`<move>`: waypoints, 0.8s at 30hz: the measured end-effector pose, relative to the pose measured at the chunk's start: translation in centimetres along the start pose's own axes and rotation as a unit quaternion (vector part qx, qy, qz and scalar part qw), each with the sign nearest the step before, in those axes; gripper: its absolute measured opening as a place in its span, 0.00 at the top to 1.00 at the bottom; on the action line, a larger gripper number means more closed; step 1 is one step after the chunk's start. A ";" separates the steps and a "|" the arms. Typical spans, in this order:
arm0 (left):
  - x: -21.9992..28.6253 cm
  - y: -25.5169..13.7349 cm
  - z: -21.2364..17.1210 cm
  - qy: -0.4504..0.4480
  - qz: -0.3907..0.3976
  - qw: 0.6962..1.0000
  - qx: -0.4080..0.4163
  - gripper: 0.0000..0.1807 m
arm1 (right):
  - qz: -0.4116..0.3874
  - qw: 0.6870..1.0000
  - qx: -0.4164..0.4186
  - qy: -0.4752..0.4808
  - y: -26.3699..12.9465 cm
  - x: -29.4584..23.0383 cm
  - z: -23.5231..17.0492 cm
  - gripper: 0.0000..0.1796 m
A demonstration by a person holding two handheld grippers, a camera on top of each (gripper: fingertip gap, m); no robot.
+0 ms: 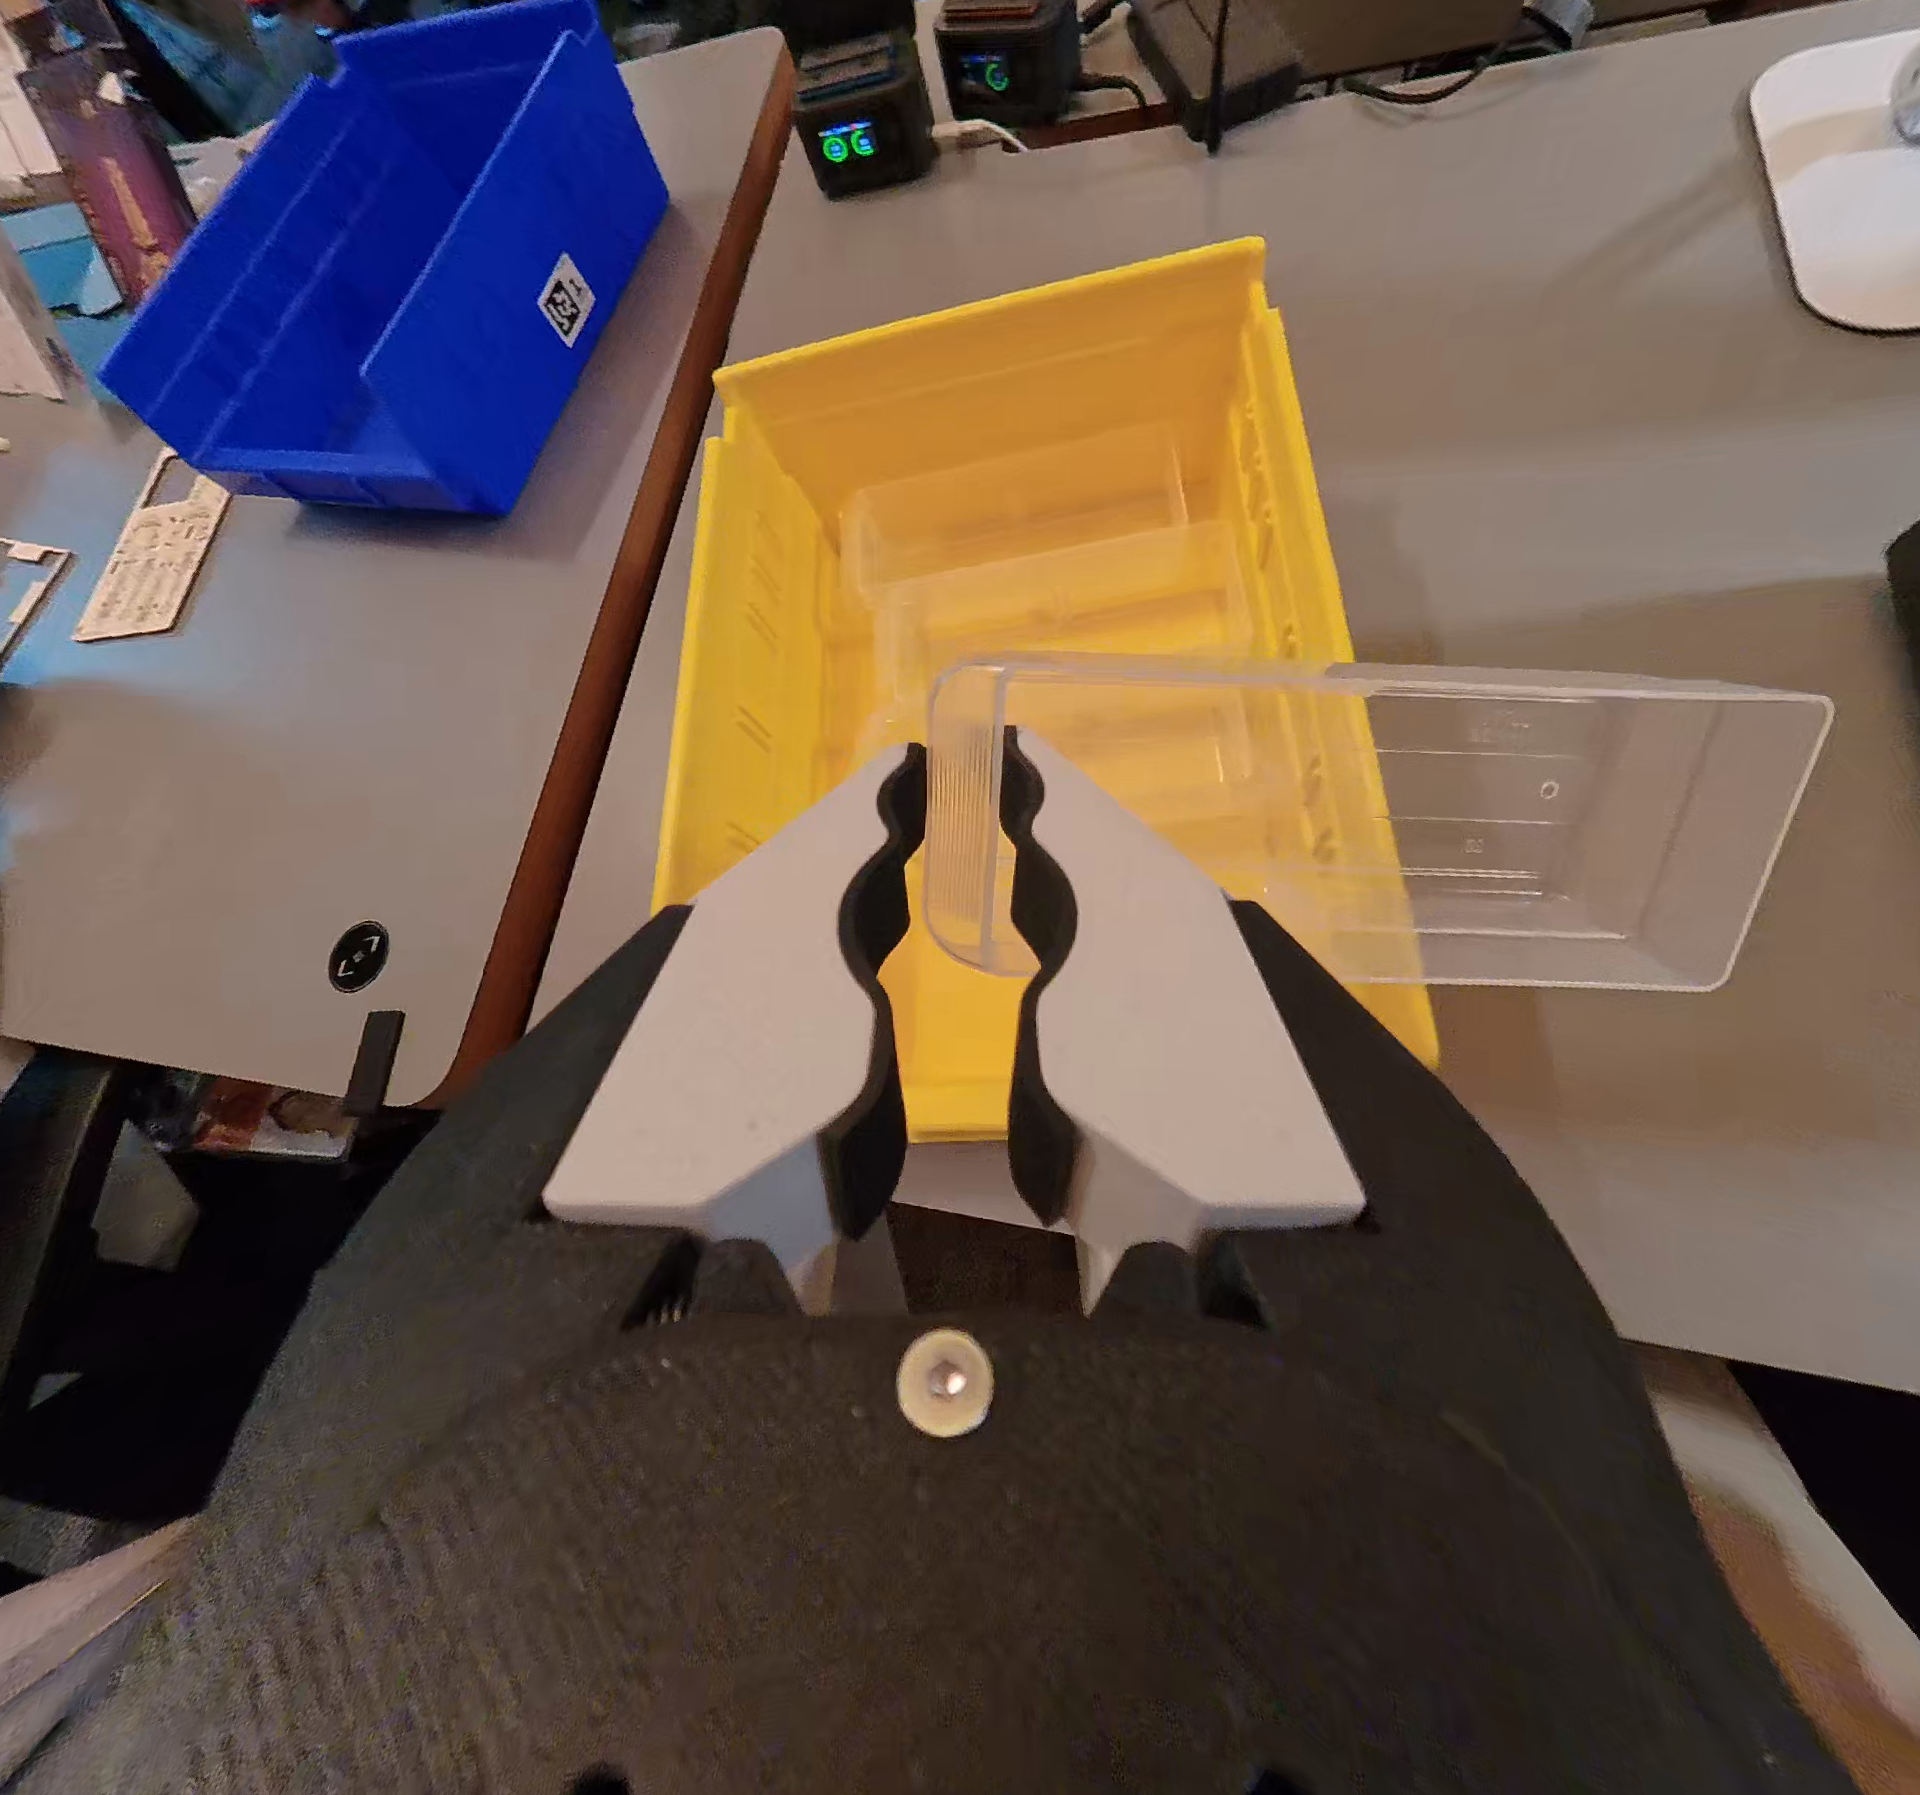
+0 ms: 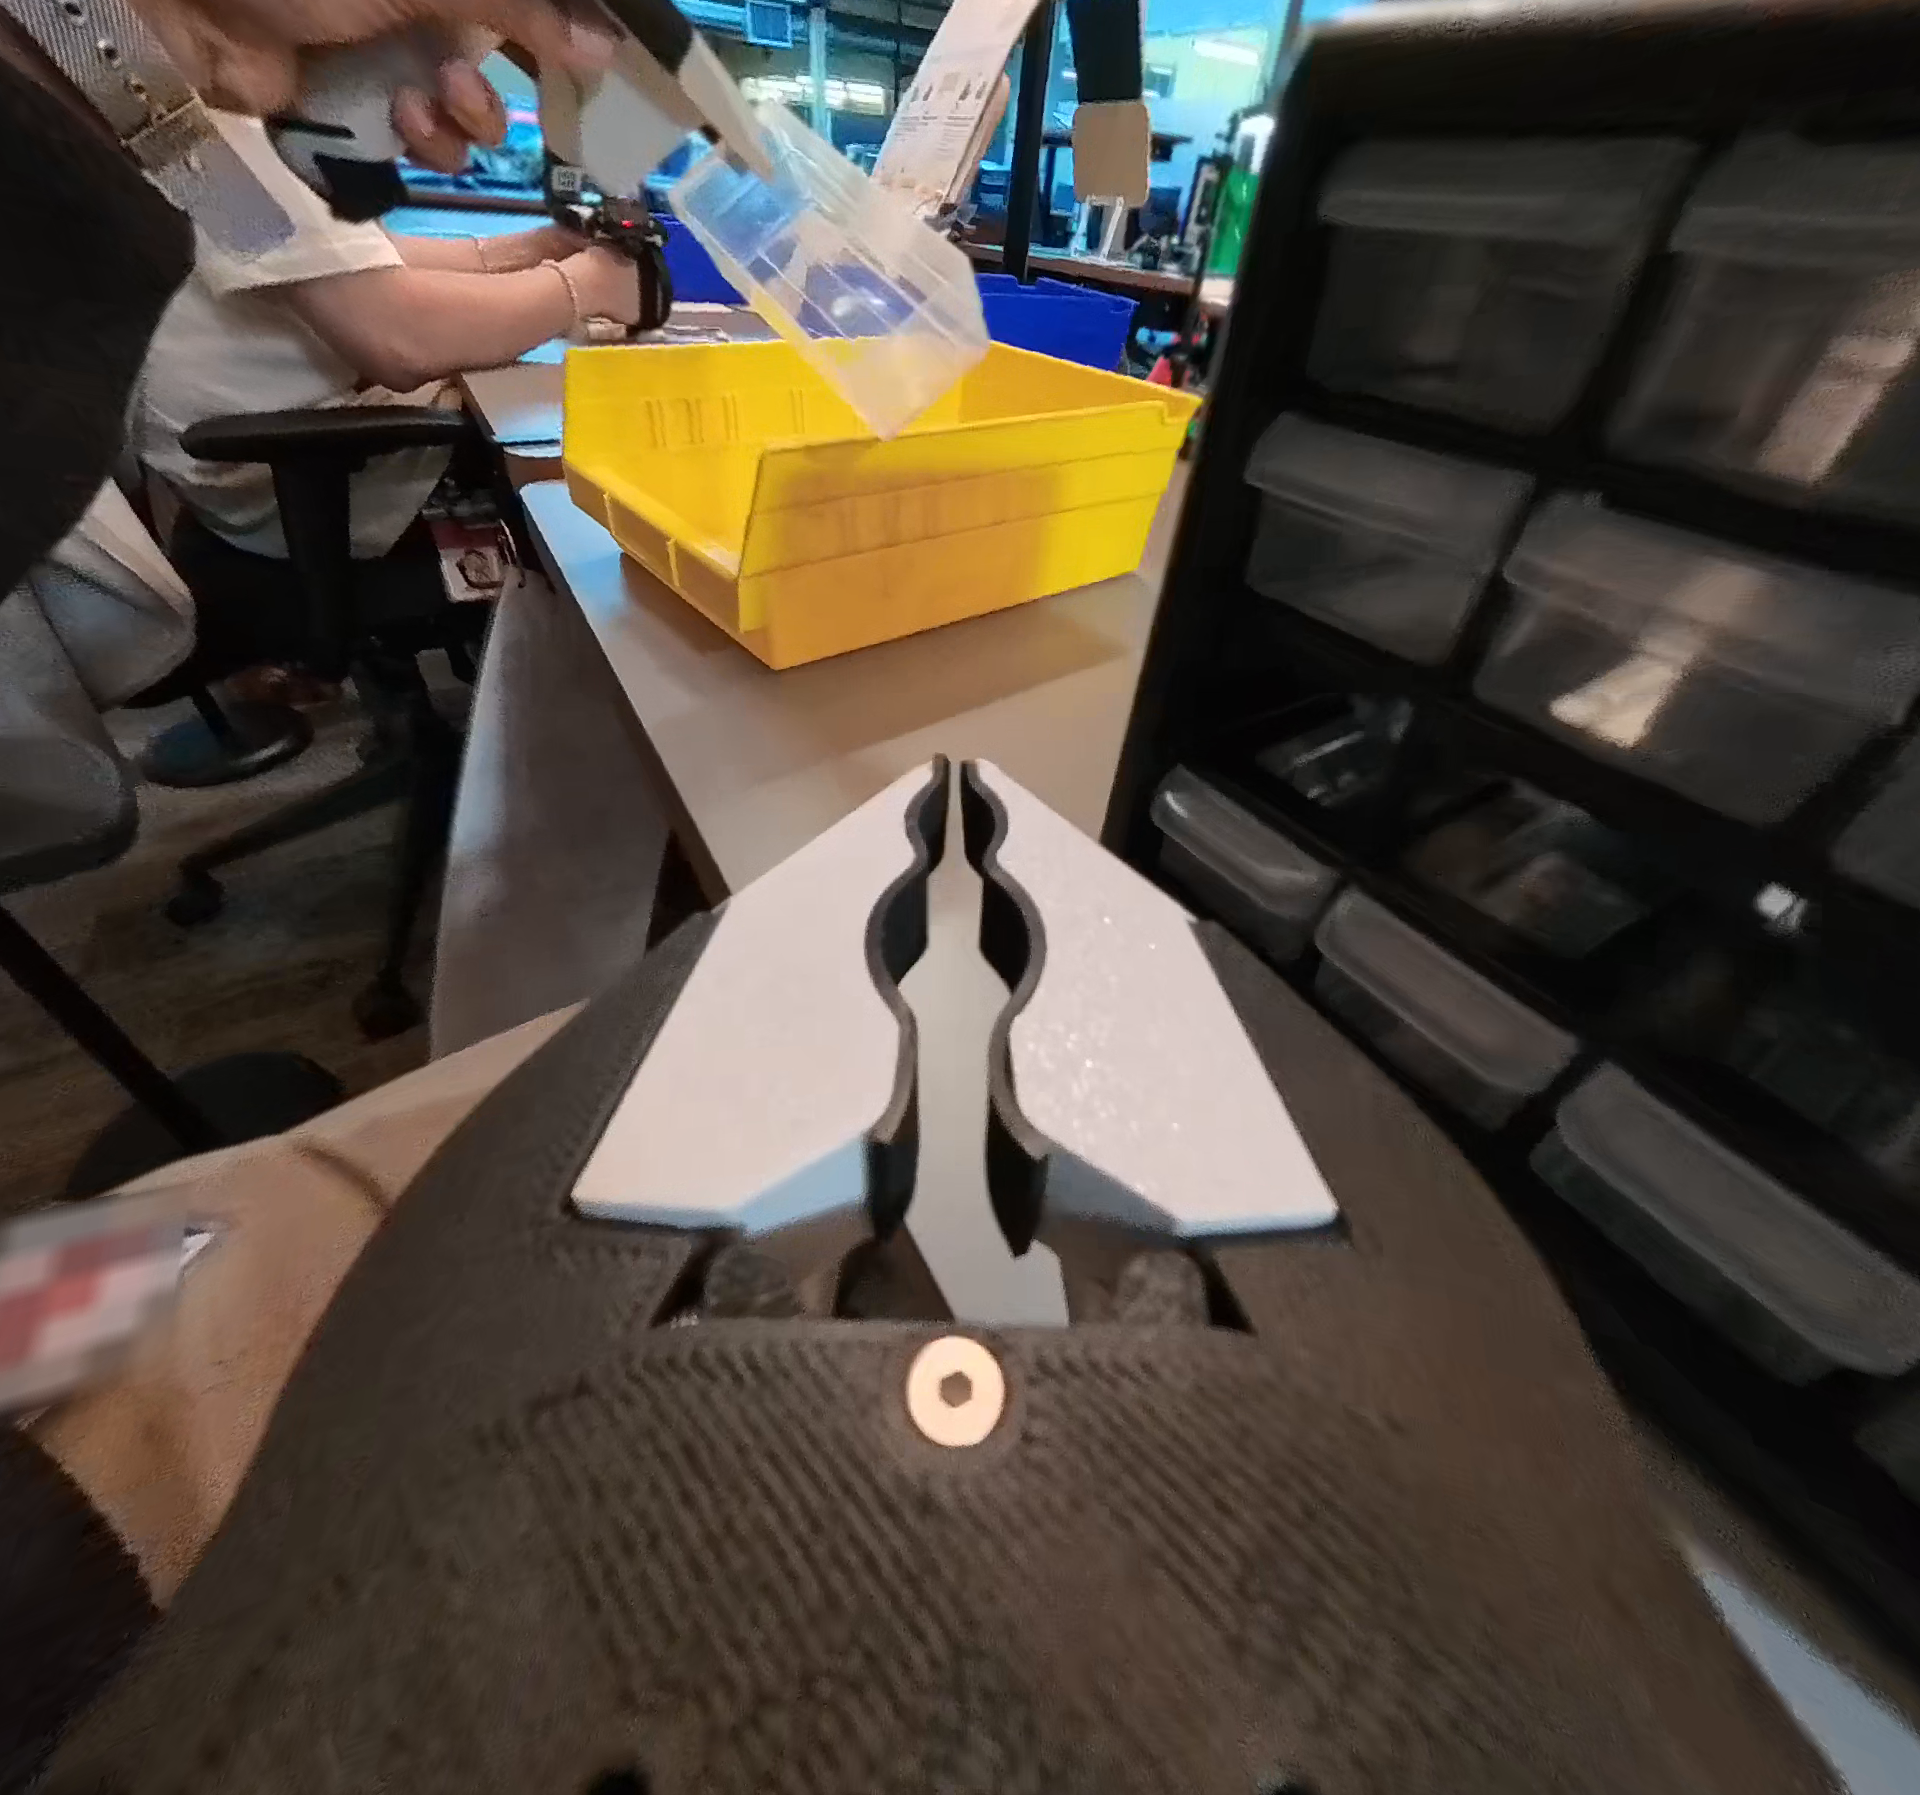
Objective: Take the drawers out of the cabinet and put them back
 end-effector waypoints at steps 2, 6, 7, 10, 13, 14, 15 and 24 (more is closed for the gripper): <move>0.5 -0.3 0.0 0.000 -0.011 1.000 0.001 0.93 | 0.004 0.999 0.004 -0.035 0.6 -0.5 1.0 0.98; 1.8 -1.0 0.0 0.003 -0.037 0.999 0.001 0.93 | 0.021 0.992 0.018 -0.123 2.4 -2.8 4.3 0.92; 2.2 -1.2 -0.1 0.006 -0.044 0.999 -0.001 0.93 | 0.027 0.989 0.024 -0.144 3.1 -3.4 5.4 0.91; 3.7 -1.7 -0.5 0.021 -0.063 0.998 -0.010 0.93 | 0.068 0.982 0.015 -0.176 5.8 -5.3 8.7 0.89; 5.1 -2.3 -1.1 0.039 -0.081 0.996 -0.024 0.93 | 0.080 0.977 -0.025 -0.194 9.2 -5.8 11.1 0.82; 5.6 -2.5 -1.3 0.045 -0.085 0.995 -0.028 0.93 | 0.082 0.976 -0.037 -0.198 10.3 -6.0 11.6 0.81; 6.0 -2.7 -1.4 0.051 -0.089 0.994 -0.030 0.93 | 0.085 0.975 -0.054 -0.200 11.5 -6.1 11.9 0.80; 7.8 -3.4 -2.3 0.075 -0.132 0.987 -0.057 0.93 | 0.053 0.951 -0.151 -0.264 16.9 -5.7 9.5 1.00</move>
Point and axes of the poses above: each gripper's, where its closed fingertips meet, y out along the fingers, z out of its top, x = y × z across the jaws, the point moved 4 cm from there along -y, back along the fingers, and after that the axes turned 12 degrees about -y, right-handed, at the moved point
